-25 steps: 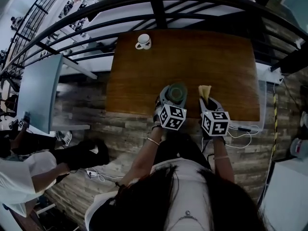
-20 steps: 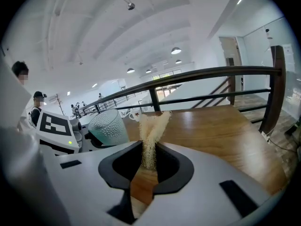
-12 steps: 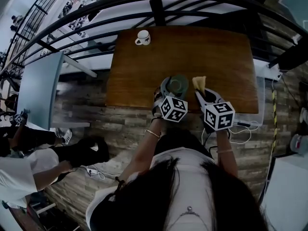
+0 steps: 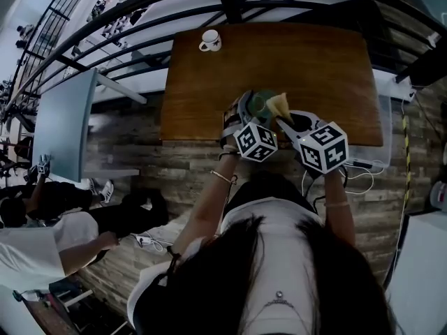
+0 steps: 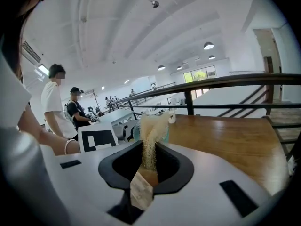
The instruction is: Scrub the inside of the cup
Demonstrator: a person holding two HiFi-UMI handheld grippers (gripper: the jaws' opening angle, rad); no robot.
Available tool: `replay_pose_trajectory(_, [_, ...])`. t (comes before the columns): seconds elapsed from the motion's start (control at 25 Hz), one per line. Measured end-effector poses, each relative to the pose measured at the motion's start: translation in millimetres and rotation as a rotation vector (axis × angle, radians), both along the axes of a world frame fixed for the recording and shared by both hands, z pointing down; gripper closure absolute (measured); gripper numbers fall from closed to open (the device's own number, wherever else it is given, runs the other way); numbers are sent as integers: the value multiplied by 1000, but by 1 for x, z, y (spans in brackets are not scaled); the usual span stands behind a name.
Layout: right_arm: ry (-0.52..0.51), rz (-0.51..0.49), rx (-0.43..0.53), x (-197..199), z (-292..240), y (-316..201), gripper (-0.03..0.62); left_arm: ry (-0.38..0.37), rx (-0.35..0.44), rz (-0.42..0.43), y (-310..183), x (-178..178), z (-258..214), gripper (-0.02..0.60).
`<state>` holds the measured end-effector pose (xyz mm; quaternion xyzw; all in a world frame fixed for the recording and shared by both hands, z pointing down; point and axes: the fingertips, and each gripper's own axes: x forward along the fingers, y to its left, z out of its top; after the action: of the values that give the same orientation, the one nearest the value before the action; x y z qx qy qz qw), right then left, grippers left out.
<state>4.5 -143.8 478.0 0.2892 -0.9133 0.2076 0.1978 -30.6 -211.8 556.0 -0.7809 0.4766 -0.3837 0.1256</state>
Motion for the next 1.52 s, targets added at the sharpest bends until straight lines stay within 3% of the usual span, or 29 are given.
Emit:
replay_pose_trajectory(0.36, [105, -79, -67, -12, 8, 5, 508, -180, 119, 104, 3, 3, -16, 236])
replay_pose_trajectory(0.8, [201, -112, -158, -13, 14, 6, 508, -282, 219, 159, 4, 6, -26, 236])
replay_pose_trajectory(1.04, [247, -139, -205, -17, 20, 11, 508, -350, 299, 231, 6, 18, -29, 236])
replay_pose_trajectory(1.2, [261, -139, -240, -18, 23, 9, 508, -364, 307, 241, 9, 20, -35, 238])
replay_pose_trajectory(1.32, [217, -138, -300, -20, 23, 12, 508, -366, 325, 257, 12, 24, -38, 238])
replay_pose_trajectory(1.52, [24, -105, -445, -22, 16, 11, 510, -336, 338, 253, 12, 25, -43, 238])
